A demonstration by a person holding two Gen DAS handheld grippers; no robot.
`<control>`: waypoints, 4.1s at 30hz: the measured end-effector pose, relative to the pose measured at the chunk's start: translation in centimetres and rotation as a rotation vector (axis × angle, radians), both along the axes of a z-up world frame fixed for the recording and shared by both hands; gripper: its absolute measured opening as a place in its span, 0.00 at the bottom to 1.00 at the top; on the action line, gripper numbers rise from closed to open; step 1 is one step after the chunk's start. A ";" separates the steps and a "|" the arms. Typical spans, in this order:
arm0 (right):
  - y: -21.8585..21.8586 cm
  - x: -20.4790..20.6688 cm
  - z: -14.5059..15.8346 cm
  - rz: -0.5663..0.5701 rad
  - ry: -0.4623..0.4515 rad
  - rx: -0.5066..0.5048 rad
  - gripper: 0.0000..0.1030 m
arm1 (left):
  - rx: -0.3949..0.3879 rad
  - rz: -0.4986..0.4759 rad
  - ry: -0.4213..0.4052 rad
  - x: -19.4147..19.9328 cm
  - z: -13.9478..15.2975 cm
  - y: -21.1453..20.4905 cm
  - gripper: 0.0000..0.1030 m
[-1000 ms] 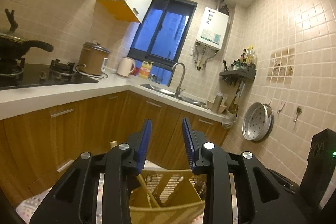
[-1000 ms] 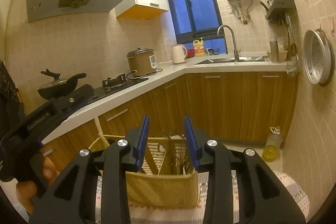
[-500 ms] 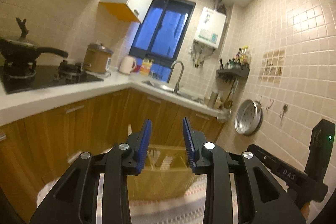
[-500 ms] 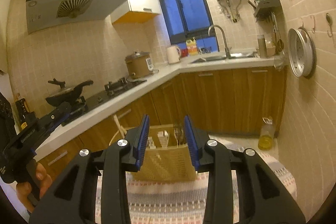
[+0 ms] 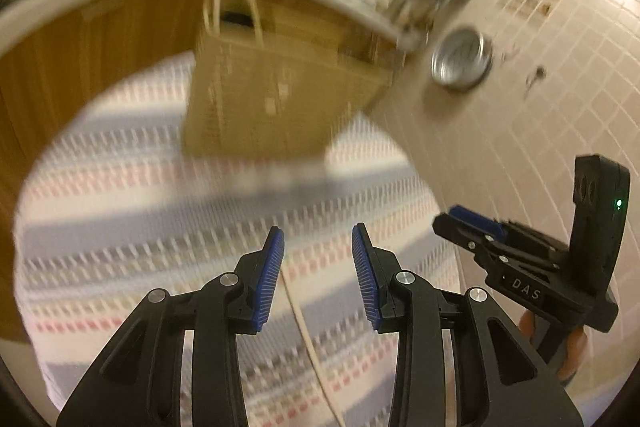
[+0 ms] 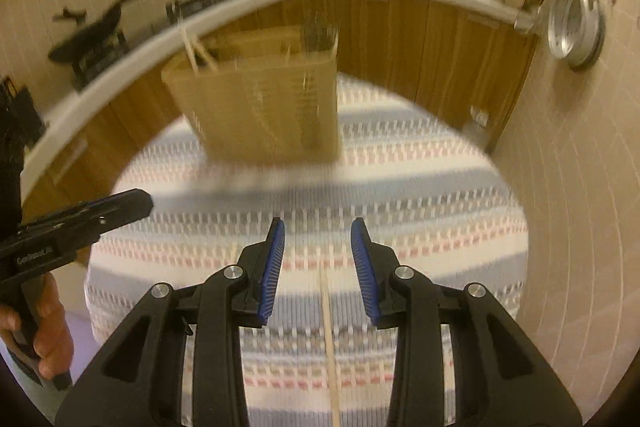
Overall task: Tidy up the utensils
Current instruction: 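Grasp a wooden chopstick with the left tool while the right tool grasps another chopstick, then carry both chopsticks into the beige caddy and open both tools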
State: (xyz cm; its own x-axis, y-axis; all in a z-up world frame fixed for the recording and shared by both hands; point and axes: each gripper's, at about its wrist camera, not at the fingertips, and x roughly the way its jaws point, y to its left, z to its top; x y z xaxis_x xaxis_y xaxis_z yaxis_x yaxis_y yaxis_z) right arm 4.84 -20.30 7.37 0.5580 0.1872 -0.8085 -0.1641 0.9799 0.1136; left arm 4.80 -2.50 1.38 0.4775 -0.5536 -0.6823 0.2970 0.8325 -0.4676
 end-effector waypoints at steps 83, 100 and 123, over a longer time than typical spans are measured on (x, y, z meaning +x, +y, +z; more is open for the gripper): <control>-1.1 -0.6 -4.0 0.111 0.070 0.124 0.04 | 0.177 0.000 -0.073 -2.0 -0.5 -0.9 0.02; 0.2 -1.2 8.7 0.115 -0.379 0.329 0.03 | -0.052 0.206 -0.452 -1.3 11.9 3.4 0.03; 3.4 10.7 13.9 0.114 -0.519 0.180 0.03 | -0.003 0.375 -0.819 8.2 14.1 -1.0 0.03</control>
